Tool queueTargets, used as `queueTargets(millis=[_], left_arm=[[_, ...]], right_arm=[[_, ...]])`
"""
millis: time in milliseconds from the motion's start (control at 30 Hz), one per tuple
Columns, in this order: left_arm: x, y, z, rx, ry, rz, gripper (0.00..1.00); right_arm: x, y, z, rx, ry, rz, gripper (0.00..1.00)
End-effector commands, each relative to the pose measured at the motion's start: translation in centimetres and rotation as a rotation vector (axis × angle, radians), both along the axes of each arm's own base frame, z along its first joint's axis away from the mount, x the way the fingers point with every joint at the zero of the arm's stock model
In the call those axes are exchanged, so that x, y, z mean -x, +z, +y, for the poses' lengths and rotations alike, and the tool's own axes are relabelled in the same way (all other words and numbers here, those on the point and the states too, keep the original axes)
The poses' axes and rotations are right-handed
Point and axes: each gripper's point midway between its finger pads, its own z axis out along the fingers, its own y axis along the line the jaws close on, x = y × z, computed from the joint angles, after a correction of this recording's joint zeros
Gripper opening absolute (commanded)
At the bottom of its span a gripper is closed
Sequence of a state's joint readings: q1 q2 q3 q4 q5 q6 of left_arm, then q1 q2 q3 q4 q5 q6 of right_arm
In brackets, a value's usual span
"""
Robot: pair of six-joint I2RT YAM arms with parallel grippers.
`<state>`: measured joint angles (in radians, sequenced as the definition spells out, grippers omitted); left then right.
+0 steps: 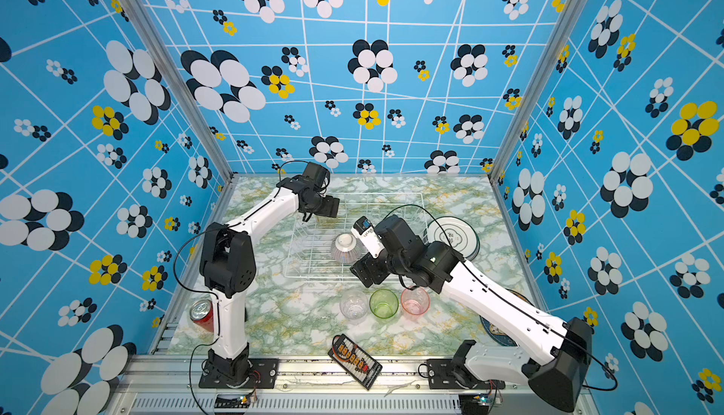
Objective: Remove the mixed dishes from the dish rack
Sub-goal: 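Lower the left gripper onto the amber glass in the rack while the right gripper hovers, then lift the amber glass with the left gripper toward the right gripper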
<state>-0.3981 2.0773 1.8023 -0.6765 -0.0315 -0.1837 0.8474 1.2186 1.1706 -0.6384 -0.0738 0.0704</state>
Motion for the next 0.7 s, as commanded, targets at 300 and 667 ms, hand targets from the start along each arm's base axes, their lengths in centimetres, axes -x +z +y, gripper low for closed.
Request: queueTargets(millis=[300, 667], left_arm=[[-3.0, -2.3, -0.7, -0.014, 0.045, -0.027, 0.80], [-2.6, -1.7, -0.8, -0.003, 0.022, -0.032, 0.53]], right_arm=[[-0.2, 0.3, -1.3, -0.006, -0.025, -0.039, 0.87], [-0.4, -0.3, -1.4, -0.006, -0.037, -0.030, 0.87]])
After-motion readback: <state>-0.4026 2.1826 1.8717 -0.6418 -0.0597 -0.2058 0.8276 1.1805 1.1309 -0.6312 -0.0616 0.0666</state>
